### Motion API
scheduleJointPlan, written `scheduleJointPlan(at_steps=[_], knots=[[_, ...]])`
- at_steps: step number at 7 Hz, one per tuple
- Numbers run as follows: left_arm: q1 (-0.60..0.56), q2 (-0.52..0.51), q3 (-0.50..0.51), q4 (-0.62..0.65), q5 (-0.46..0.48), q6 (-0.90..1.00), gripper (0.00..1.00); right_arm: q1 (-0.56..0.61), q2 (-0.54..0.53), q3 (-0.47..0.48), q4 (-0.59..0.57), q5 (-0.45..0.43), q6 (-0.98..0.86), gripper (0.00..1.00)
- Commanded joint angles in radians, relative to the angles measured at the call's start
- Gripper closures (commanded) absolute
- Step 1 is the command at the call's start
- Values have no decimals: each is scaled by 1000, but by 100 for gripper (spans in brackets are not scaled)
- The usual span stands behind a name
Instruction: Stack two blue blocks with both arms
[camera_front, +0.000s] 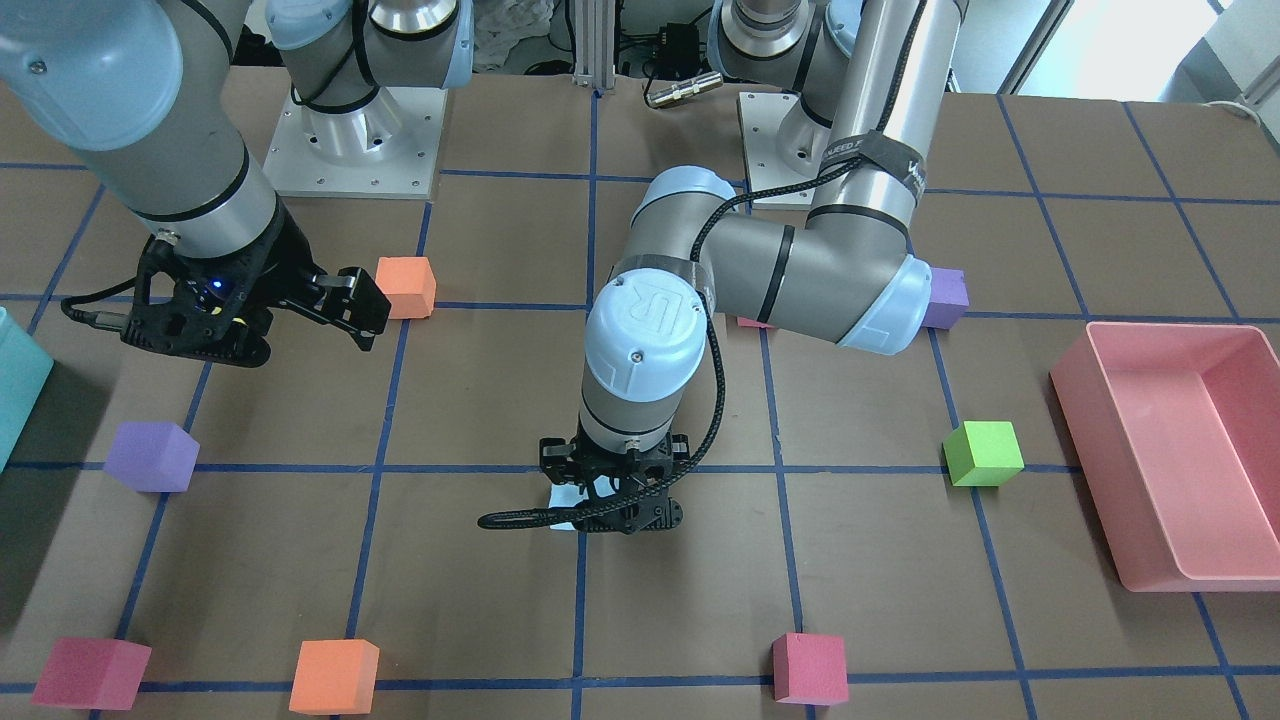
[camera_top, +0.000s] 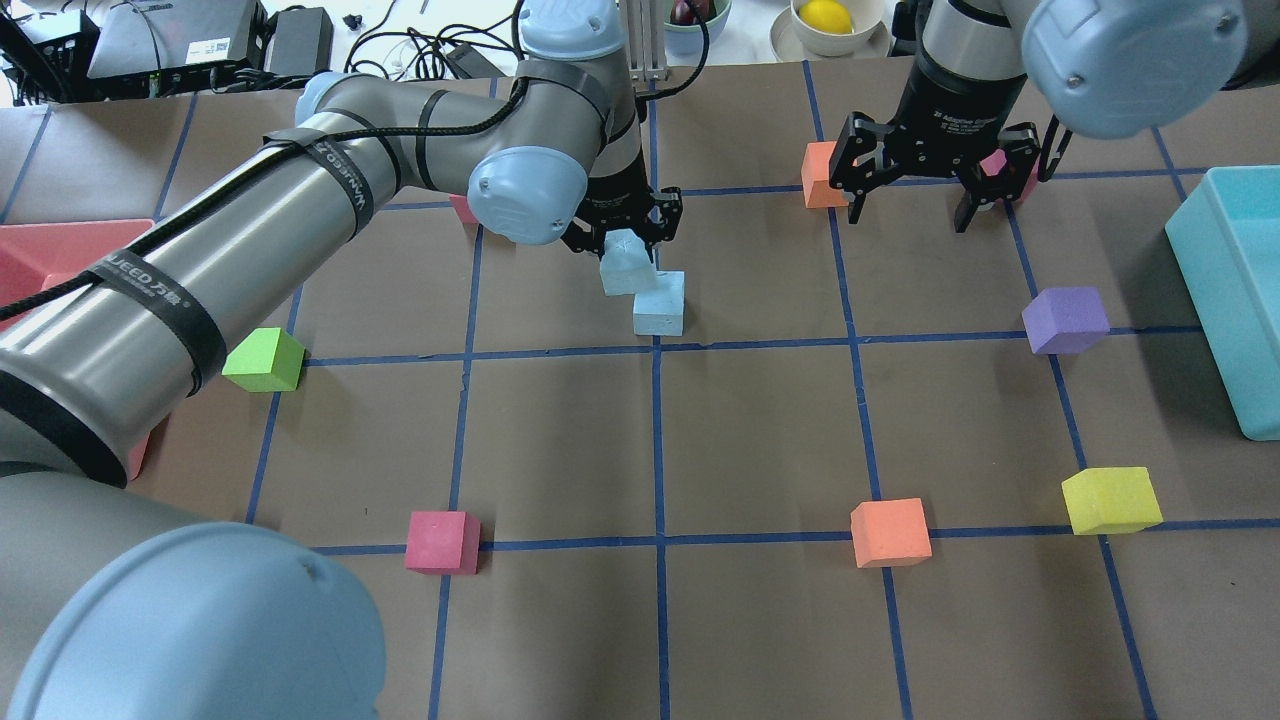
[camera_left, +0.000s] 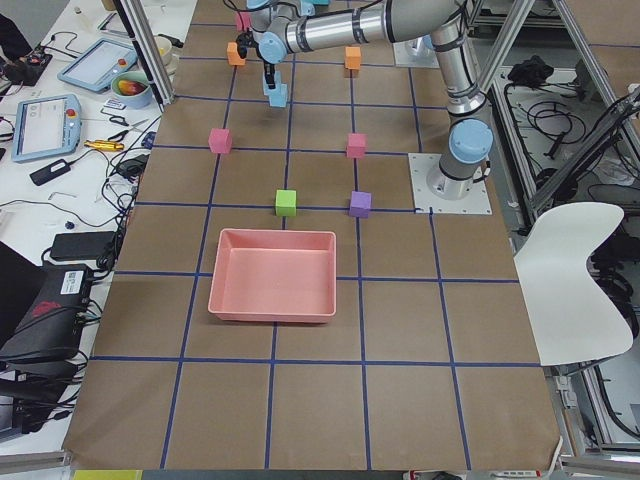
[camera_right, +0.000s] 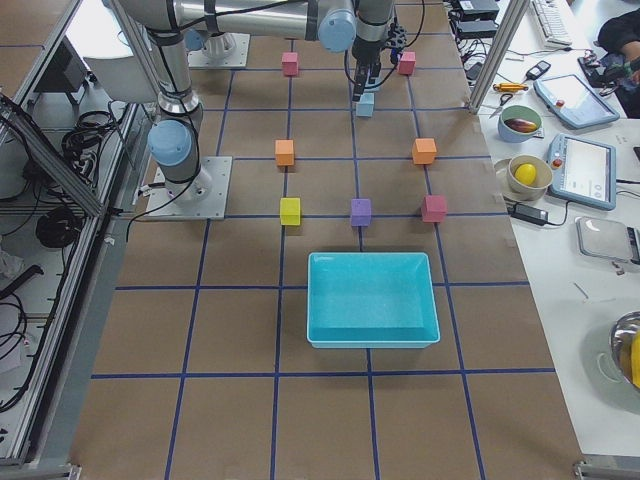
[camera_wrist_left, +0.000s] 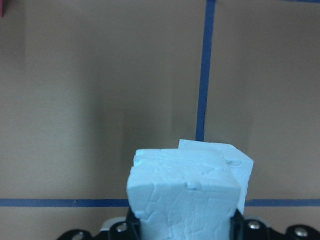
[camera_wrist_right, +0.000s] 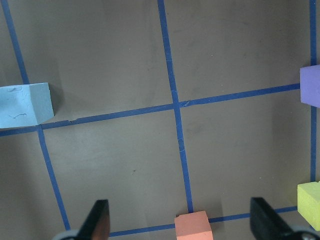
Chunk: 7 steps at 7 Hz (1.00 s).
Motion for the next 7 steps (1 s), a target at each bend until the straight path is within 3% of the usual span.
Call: scheduleJointPlan(at_steps=[1, 4, 7], knots=[[-25, -16, 1, 26, -1, -14, 100, 1, -41, 15, 11, -5, -3, 0], [-36, -18, 0, 20, 1, -14, 100, -7, -127, 105, -8, -3, -82, 0], [-40, -24, -9, 23, 2, -14, 100, -15, -163, 122, 1, -5, -101, 0]])
